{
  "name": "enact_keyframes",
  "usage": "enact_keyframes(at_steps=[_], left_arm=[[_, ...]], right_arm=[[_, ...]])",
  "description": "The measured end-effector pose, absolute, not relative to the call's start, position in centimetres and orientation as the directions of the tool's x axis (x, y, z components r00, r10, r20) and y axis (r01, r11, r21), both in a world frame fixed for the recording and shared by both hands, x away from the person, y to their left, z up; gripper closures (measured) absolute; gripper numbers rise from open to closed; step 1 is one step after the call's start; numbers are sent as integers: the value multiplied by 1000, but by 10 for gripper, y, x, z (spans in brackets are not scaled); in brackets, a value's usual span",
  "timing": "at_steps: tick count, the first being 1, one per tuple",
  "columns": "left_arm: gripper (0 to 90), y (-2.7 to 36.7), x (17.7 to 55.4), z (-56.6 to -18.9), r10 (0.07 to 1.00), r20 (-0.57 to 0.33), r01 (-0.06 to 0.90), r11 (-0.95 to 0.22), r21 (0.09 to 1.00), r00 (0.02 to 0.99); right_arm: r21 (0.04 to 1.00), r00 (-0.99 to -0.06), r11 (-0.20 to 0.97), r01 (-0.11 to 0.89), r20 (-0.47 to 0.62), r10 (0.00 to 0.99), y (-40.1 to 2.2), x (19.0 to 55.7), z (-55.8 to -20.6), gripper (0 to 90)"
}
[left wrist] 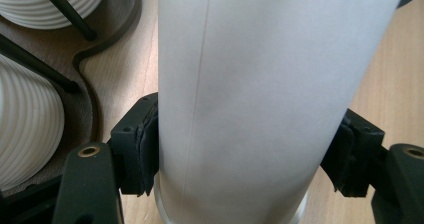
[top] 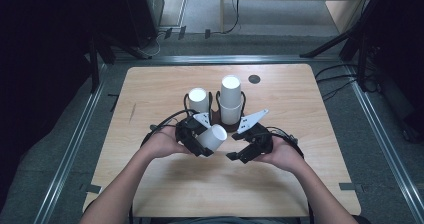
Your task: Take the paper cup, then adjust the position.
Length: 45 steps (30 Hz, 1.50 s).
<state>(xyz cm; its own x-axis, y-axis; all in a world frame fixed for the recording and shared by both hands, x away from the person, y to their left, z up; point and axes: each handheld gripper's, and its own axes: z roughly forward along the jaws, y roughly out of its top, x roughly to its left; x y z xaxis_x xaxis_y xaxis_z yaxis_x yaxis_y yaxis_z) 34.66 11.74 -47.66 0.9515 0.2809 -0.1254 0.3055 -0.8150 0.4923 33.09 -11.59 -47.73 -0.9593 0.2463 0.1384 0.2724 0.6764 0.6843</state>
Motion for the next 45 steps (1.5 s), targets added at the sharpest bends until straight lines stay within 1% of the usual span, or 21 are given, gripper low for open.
enact_keyframes(at_steps=[4, 15, 22, 29, 34, 35, 37, 43, 44, 45], left_arm=[[282, 114, 345, -478, 272, -98, 286, -838, 465, 957], [281, 106, 341, -483, 238, -97, 256, -862, 438, 966], [278, 98, 336, -487, 197, -103, 222, -879, 422, 975], [276, 88, 330, -488, 150, -118, 187, -883, 431, 982], [273, 83, 327, -489, 122, -123, 164, -886, 434, 985], [272, 83, 327, -488, 121, -121, 162, -886, 435, 985], [272, 82, 327, -489, 121, -124, 164, -886, 434, 985], [255, 85, 327, -487, 129, -114, 167, -871, 462, 985], [248, 87, 326, -485, 134, -111, 171, -860, 480, 985], [218, 89, 326, -485, 144, -114, 182, -852, 491, 983]], right_arm=[[690, -960, 671, 270, 141, 242, -116, 331, -478, 261], [708, -966, 662, 247, 127, 225, -115, 332, -477, 261], [719, -970, 653, 237, 138, 199, -113, 332, -476, 261], [723, -978, 658, 209, 148, 149, -104, 329, -476, 261], [720, -981, 667, 192, 147, 124, -99, 327, -476, 295], [716, -981, 671, 193, 151, 121, -99, 327, -476, 317], [711, -982, 677, 189, 155, 111, -99, 327, -477, 334], [709, -980, 677, 197, 154, 124, -99, 327, -473, 338], [712, -981, 675, 194, 152, 122, -100, 327, -473, 338], [717, -981, 669, 194, 150, 124, -101, 327, -471, 337]])
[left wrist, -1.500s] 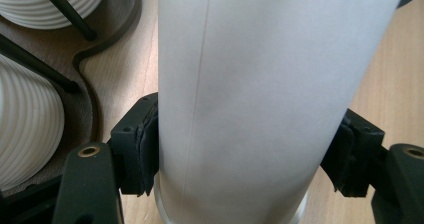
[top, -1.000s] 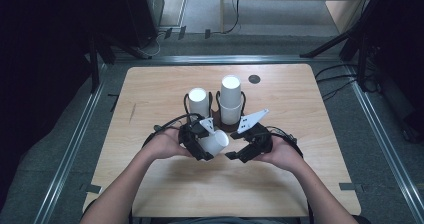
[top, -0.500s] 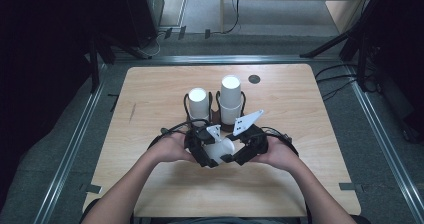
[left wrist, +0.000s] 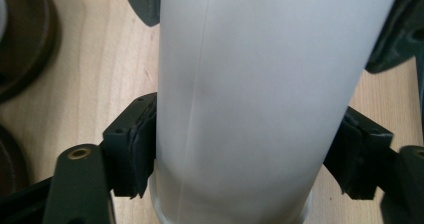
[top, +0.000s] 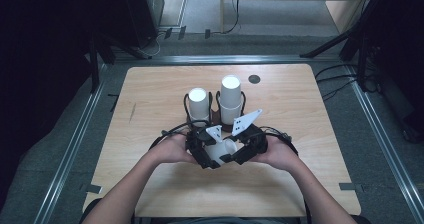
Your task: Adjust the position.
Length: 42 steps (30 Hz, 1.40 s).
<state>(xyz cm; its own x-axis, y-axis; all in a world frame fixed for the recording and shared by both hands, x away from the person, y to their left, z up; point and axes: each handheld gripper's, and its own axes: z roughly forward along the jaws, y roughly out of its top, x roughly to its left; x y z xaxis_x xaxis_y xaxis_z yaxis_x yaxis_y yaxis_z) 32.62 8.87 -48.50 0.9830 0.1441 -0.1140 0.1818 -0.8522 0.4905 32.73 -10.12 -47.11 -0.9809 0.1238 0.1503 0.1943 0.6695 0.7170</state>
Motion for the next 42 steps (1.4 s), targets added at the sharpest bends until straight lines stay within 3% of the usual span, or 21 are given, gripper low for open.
enact_keyframes(at_steps=[3, 8, 24, 36, 42], left_arm=[[114, 93, 327, -484, 182, -109, 212, -832, 512, 977], [67, 101, 331, -482, 216, -137, 256, -781, 569, 967], [68, 114, 335, -478, 269, -179, 316, -652, 689, 946], [74, 111, 331, -481, 256, -177, 304, -636, 709, 950], [176, 116, 329, -476, 225, -181, 283, -608, 742, 957]], right_arm=[[721, -979, 662, 206, 149, 142, -105, 328, -469, 336], [727, -975, 649, 222, 154, 161, -111, 331, -467, 334], [775, -972, 588, 229, 154, 175, -124, 333, -461, 331], [821, -973, 523, 230, 176, 151, -124, 333, -452, 331], [839, -971, 490, 239, 194, 140, -127, 334, -448, 332]])
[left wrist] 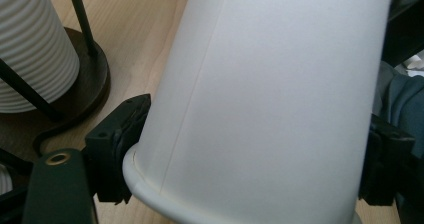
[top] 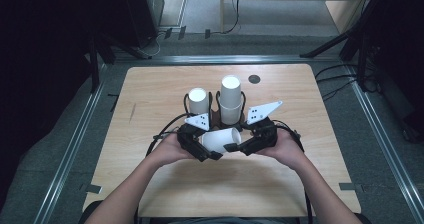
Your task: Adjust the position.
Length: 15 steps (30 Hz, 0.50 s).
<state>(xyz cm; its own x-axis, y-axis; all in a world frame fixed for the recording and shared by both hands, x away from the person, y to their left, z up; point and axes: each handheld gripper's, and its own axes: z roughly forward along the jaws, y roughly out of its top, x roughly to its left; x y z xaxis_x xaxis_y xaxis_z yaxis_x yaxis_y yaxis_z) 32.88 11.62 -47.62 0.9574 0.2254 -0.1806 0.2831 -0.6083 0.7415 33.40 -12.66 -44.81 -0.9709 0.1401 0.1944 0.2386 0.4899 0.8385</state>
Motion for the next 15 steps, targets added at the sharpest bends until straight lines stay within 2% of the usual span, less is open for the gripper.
enact_keyframes(at_steps=[7, 9, 15], left_arm=[[217, 118, 329, -471, 212, -157, 258, -635, 729, 965], [220, 119, 330, -470, 210, -160, 259, -639, 725, 965], [222, 126, 333, -466, 230, -166, 280, -664, 693, 959]], right_arm=[[832, -964, 487, 264, 226, 137, -127, 336, -449, 326], [826, -965, 499, 263, 216, 150, -127, 336, -450, 274], [796, -968, 552, 247, 184, 169, -126, 335, -454, 258]])
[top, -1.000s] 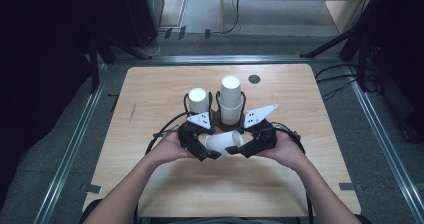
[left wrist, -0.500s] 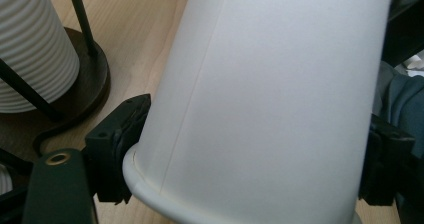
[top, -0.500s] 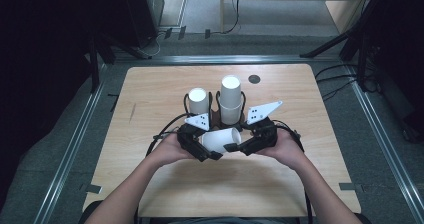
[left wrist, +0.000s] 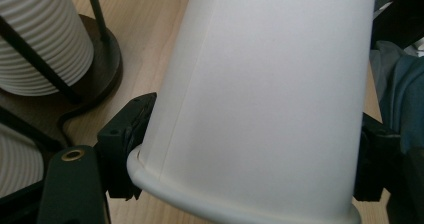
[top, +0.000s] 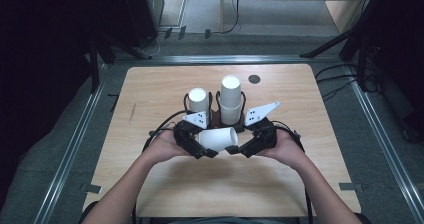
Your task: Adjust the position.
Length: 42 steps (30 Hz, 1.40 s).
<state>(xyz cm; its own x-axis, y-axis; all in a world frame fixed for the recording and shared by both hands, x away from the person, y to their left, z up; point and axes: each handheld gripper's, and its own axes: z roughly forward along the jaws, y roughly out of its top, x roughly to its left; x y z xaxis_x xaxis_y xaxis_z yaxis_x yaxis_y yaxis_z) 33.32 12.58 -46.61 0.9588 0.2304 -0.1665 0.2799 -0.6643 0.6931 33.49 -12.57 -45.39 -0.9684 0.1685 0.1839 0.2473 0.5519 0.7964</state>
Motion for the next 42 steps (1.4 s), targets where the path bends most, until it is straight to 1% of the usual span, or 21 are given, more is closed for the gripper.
enact_keyframes(at_steps=[5, 9, 12, 17, 27, 42], left_arm=[[222, 130, 336, -462, 243, -165, 289, -672, 682, 956], [222, 131, 337, -460, 253, -151, 287, -682, 672, 955], [222, 131, 338, -459, 254, -145, 285, -700, 655, 956], [222, 130, 341, -459, 263, -160, 305, -728, 614, 951], [222, 121, 343, -460, 254, -127, 281, -788, 547, 959], [221, 104, 342, -479, 229, -126, 262, -859, 440, 965]], right_arm=[[749, -972, 621, 230, 148, 181, -123, 334, -462, 258], [725, -972, 649, 230, 137, 191, -121, 334, -466, 258], [707, -972, 669, 229, 128, 198, -120, 334, -469, 258], [667, -973, 711, 223, 106, 206, -117, 334, -476, 258], [651, -972, 725, 225, 101, 212, -116, 335, -479, 258], [628, -978, 752, 199, 79, 193, -110, 332, -484, 258]])
